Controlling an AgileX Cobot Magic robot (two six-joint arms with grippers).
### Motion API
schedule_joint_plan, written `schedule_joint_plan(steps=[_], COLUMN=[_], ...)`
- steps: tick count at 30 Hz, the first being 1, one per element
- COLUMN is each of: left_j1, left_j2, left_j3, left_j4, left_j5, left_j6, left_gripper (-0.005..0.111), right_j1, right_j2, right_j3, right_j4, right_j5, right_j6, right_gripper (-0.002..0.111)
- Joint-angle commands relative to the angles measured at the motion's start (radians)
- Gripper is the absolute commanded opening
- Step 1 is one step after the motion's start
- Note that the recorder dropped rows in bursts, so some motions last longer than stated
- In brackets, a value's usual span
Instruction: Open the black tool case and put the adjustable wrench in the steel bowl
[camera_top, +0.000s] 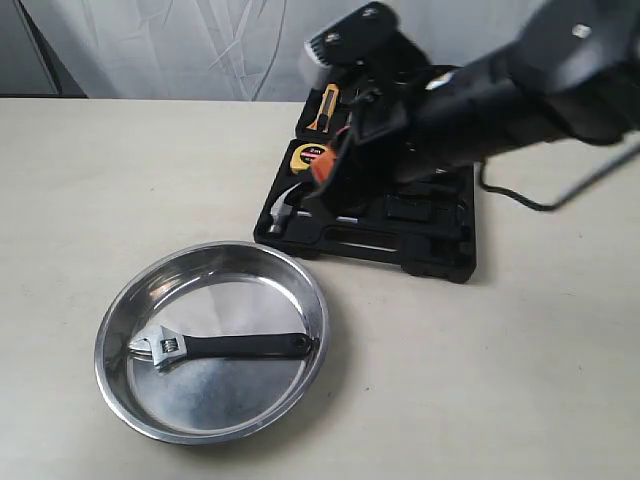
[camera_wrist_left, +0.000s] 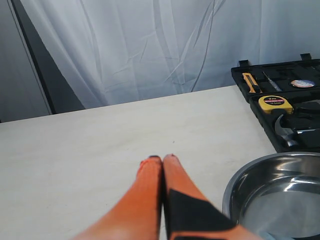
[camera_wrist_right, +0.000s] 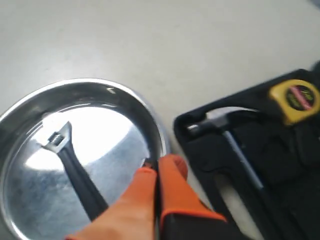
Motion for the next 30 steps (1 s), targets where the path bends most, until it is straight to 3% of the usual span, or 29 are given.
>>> schedule_joint_plan(steps=[1, 6, 18, 20, 25, 30], left_j1=[-0.001, -0.001, -0.001, -0.001, -0.001, -0.001], left_j2=[0.004, 0.004, 0.004, 0.004, 0.004, 0.004], left_j3=[-0.002, -0.002, -0.002, -0.002, -0.002, -0.002], left_j4=[-0.002, -0.002, -0.002, -0.002, -0.002, -0.002], left_j5=[-0.005, -0.005, -0.005, -0.005, -0.005, -0.005], left_j6=[-0.001, -0.001, -0.001, -0.001, -0.001, -0.001], left_gripper=[0.0, 0.0, 0.0, 0.0, 0.0, 0.0], right_j1=[-0.003, -0.003, -0.009, -0.076, -0.403, -0.556], right_j2=[-0.271, -0.524, -0.798, -0.87, -1.069, -1.185], right_j3=[0.229, 0.368, 0.378, 0.378, 0.378, 0.378], right_j4=[0.048, 0.119, 0.115, 0.122, 0.075, -0.057], right_j5=[-0.233, -0.195, -0.163, -0.119, 0.119, 0.217], right_j6=[0.12, 0.198, 0.198, 0.196, 0.22, 0.335], right_gripper=[-0.001, -0.001, -0.001, -0.001, -0.001, -0.001])
